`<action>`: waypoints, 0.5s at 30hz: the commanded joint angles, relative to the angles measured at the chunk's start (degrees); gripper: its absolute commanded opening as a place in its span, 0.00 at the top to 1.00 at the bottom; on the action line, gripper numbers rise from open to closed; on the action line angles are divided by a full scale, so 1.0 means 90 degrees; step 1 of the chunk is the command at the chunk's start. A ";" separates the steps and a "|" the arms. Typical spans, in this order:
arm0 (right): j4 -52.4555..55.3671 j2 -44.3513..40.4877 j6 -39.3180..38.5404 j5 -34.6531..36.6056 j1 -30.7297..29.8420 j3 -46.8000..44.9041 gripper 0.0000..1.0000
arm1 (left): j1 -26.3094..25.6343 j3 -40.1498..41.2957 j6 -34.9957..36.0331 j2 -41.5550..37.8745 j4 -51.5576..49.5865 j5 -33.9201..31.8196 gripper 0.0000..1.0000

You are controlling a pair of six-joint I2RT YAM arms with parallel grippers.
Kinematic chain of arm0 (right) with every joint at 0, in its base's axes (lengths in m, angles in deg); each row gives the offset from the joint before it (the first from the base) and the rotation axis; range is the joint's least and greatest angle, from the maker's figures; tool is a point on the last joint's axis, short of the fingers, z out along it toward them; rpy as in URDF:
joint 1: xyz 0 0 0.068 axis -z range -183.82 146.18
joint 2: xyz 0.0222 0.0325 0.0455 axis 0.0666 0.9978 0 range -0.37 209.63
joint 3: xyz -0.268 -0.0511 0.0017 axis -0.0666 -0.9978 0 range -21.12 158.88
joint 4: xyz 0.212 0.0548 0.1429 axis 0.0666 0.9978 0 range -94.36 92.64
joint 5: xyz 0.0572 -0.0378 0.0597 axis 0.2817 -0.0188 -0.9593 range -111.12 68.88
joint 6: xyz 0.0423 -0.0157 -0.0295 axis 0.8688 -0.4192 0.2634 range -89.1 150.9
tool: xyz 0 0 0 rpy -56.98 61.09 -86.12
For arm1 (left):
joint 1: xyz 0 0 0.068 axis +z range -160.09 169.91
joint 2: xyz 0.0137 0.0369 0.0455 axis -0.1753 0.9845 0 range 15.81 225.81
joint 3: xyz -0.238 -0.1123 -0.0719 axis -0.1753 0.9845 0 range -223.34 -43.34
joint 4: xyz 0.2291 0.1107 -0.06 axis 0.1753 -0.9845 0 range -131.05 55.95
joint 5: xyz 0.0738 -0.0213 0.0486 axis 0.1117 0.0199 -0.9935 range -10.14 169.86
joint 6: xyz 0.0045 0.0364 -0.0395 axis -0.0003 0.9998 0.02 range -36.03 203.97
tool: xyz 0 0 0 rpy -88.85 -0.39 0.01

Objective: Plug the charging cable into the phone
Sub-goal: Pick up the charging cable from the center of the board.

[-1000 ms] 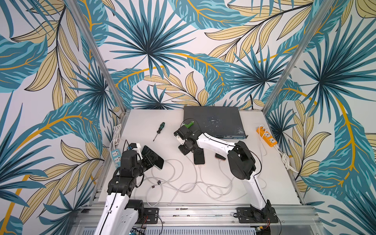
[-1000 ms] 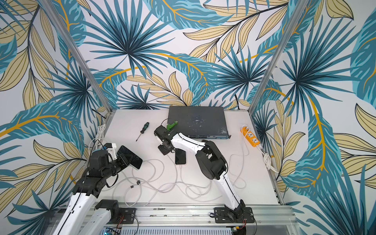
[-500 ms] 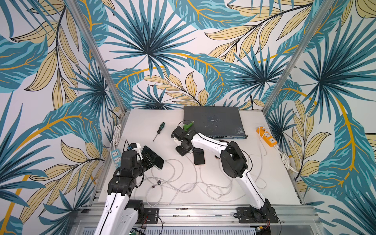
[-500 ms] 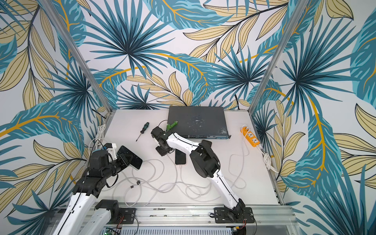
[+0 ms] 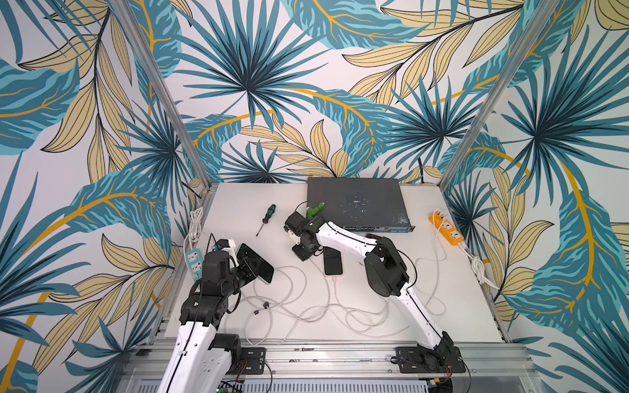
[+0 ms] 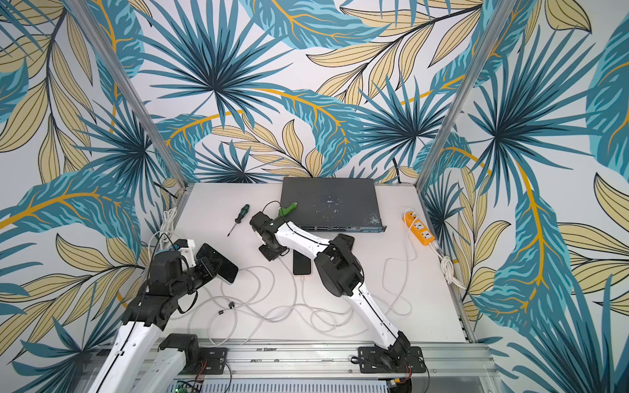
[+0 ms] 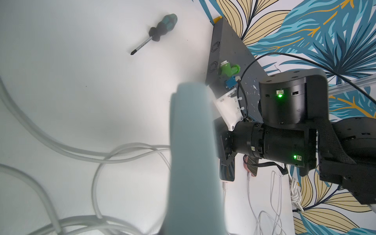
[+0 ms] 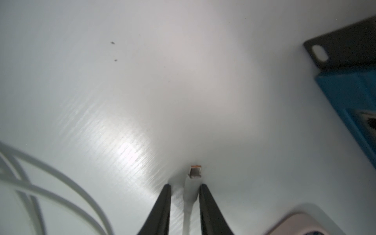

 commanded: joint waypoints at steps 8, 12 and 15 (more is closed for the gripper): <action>0.0625 0.0355 0.0022 0.0346 -0.0054 0.0051 0.83 | 0.0047 -0.0033 0.0112 -0.0046 0.0240 0.0023 1.00; 0.0724 0.0374 -0.0012 0.0495 -0.0061 0.0122 0.90 | 0.0048 -0.0011 0.0103 -0.0046 0.0261 0.0019 1.00; 0.0749 0.0363 -0.0038 0.0555 -0.0064 0.0170 1.00 | 0.0046 -0.0008 0.0110 -0.0036 0.0252 0.0022 1.00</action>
